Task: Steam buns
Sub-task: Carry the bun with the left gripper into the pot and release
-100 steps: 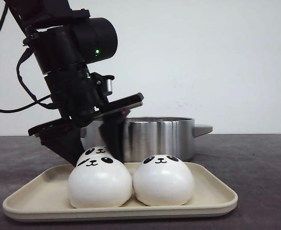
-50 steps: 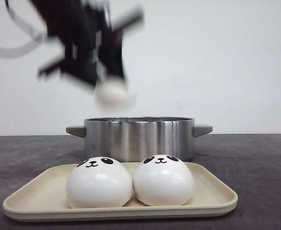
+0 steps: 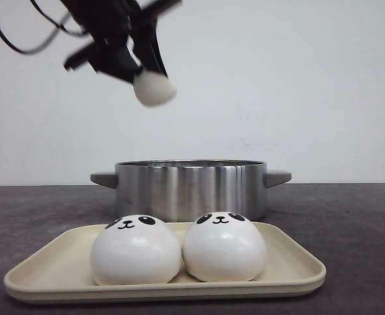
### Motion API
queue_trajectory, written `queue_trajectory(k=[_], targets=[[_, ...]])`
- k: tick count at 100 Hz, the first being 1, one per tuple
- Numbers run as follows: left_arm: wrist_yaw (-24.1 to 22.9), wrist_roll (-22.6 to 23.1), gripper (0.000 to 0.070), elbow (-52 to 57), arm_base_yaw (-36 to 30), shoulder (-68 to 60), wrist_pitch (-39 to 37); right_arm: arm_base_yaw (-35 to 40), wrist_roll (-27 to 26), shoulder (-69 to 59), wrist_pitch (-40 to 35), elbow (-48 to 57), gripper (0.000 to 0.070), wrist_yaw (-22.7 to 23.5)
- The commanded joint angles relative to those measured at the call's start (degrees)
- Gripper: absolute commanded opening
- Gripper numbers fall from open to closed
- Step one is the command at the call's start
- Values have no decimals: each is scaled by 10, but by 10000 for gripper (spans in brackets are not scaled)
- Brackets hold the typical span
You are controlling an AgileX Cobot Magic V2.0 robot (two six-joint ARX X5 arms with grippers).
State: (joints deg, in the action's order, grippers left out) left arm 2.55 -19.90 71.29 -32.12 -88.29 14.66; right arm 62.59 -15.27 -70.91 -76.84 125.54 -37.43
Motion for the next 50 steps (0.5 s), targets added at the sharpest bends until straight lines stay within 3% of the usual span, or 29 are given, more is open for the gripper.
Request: queue_trajectory(k=[1, 36, 50], targets=[[1, 13, 0, 34, 2, -39, -12, 7, -7, -10, -13, 12, 13, -1], [-1, 29, 0, 165, 10, -220, -6, 7, -7, -14, -34, 12, 13, -1], [-31, 30, 0, 168, 10, -251, -11, 7, -7, -13, -42, 12, 13, -1]])
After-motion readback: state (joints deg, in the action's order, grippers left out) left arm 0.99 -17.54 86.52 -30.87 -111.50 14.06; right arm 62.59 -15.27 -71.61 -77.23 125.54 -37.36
